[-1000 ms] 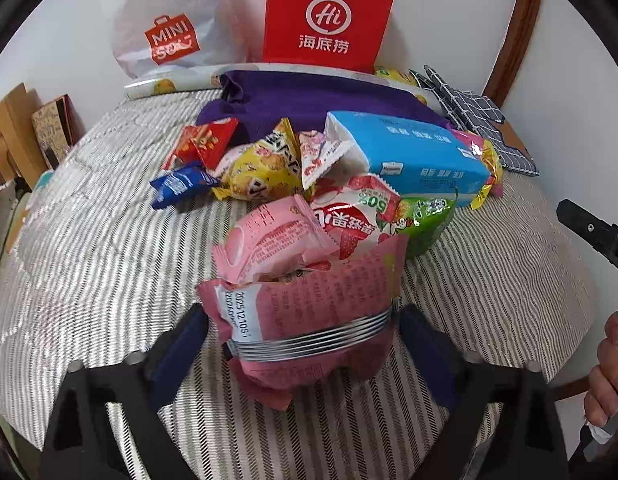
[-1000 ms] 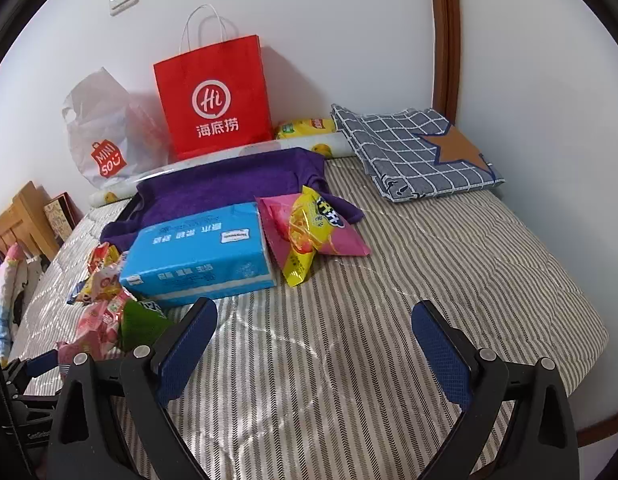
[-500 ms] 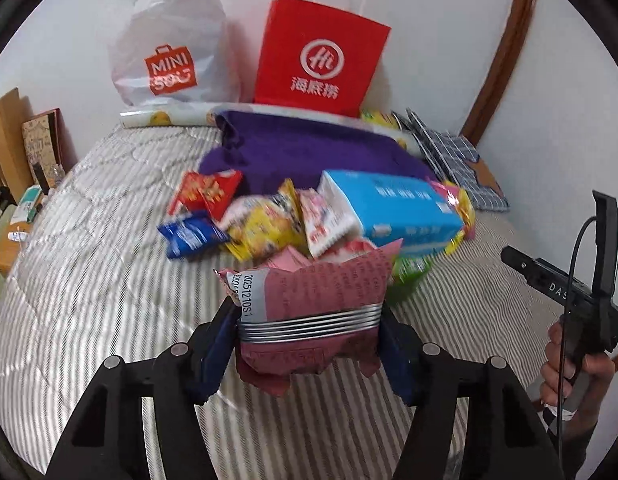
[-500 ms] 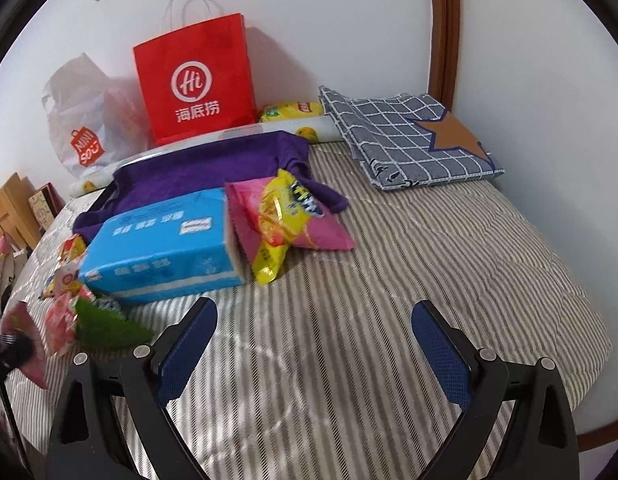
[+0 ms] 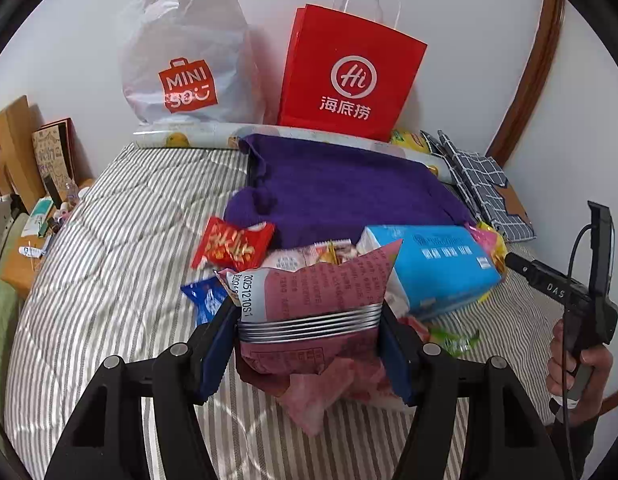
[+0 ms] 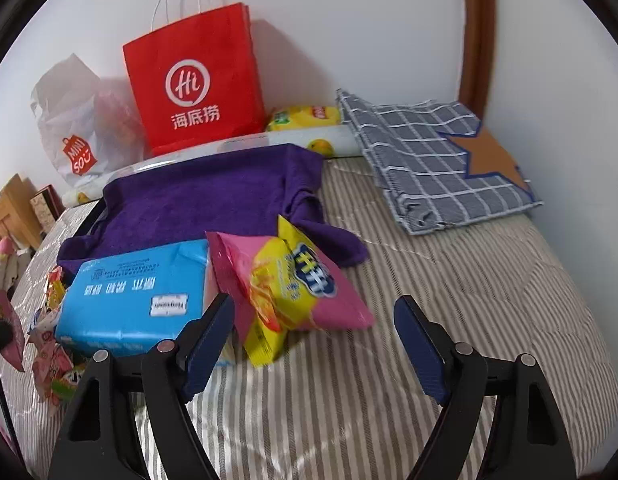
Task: Organize snacks
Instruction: 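Grasp the pink wafer bag with the left tool while the right tool grasps the yellow-pink chip bag, then lift both bags and carry them over the purple towel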
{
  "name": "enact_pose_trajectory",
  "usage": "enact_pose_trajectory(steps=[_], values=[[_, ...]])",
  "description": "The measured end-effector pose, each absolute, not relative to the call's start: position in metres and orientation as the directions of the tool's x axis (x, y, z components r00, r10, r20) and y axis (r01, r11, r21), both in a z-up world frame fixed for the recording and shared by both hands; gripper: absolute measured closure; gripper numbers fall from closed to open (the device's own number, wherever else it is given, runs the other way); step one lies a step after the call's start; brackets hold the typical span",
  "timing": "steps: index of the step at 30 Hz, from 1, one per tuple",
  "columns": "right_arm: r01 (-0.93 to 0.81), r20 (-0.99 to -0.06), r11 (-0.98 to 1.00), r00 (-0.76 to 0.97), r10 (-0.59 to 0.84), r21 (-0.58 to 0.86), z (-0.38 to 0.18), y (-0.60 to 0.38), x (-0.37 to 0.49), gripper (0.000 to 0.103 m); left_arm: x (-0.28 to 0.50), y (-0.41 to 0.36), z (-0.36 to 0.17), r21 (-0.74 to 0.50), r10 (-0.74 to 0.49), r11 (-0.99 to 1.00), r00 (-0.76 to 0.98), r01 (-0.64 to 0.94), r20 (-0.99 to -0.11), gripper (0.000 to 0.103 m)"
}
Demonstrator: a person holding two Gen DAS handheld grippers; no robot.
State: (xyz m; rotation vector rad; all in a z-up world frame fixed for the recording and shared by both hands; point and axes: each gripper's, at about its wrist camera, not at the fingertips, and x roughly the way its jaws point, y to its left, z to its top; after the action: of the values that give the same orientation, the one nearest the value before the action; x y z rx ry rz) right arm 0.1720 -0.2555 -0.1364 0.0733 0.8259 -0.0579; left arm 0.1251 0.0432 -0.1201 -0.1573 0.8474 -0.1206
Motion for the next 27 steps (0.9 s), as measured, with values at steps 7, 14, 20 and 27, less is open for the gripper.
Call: enact_pose_trajectory(steps=[7, 14, 20, 27], values=[[0.046, -0.756, 0.997, 0.654, 0.022, 0.069, -0.147, -0.257, 0.193, 0.024, 0.147, 0.044, -0.118, -0.191, -0.160, 0.981, 0.650, 0.024, -0.743, 0.040], [-0.006, -0.786, 0.996, 0.614, 0.071, 0.085, -0.162, -0.255, 0.211, 0.024, 0.159, 0.037, -0.116, -0.182, -0.165, 0.982, 0.649, 0.041, -0.743, 0.040], [-0.020, -0.794, 0.996, 0.603, 0.081, 0.087, -0.169, -0.255, 0.215, 0.031, 0.163, 0.035, -0.115, -0.191, -0.176, 0.980, 0.649, 0.048, -0.741, 0.040], [-0.014, -0.771, 0.997, 0.633, 0.068, 0.076, -0.158, -0.256, 0.201, 0.049, 0.168, 0.032, -0.114, -0.185, -0.172, 0.982, 0.644, 0.047, -0.746, 0.039]])
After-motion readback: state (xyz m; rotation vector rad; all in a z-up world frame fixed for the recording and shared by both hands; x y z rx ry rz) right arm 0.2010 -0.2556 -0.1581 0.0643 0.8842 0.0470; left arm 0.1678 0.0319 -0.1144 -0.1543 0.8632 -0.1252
